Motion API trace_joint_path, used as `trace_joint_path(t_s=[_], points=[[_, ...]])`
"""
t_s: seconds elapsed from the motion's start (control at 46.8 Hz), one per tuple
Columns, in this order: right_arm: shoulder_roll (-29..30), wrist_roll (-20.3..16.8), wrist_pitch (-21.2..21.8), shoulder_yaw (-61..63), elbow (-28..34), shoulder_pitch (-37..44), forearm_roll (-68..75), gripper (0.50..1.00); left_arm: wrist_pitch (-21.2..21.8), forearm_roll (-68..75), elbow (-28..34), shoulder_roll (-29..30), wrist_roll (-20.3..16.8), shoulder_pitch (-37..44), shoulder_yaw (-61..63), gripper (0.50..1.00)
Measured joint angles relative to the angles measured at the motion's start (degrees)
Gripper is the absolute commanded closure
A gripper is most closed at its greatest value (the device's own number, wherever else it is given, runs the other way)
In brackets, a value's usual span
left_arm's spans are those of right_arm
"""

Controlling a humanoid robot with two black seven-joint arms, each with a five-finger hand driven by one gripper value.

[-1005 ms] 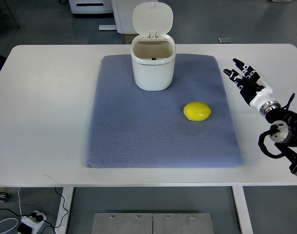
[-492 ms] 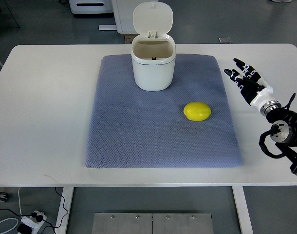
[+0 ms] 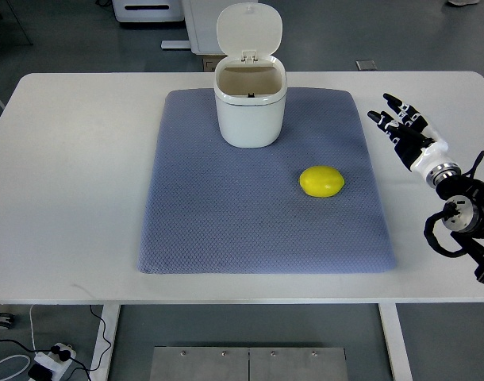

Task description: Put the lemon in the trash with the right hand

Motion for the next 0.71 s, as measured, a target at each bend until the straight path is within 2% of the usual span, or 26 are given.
trace_joint_path(t_s=[0.342, 0.706], points=[[0.26, -0.06, -2.03, 0.02, -0.41, -0.76, 0.08, 0.5, 0.0, 0.0, 0.0, 0.0, 0.0, -0.01, 0.0, 0.5], [-0.48, -0.02, -2.08, 0.18, -2.47, -0.76, 0.09, 0.5, 0.0, -0.01, 0.0, 0.0, 0.0, 0.0, 0.0, 0.5]])
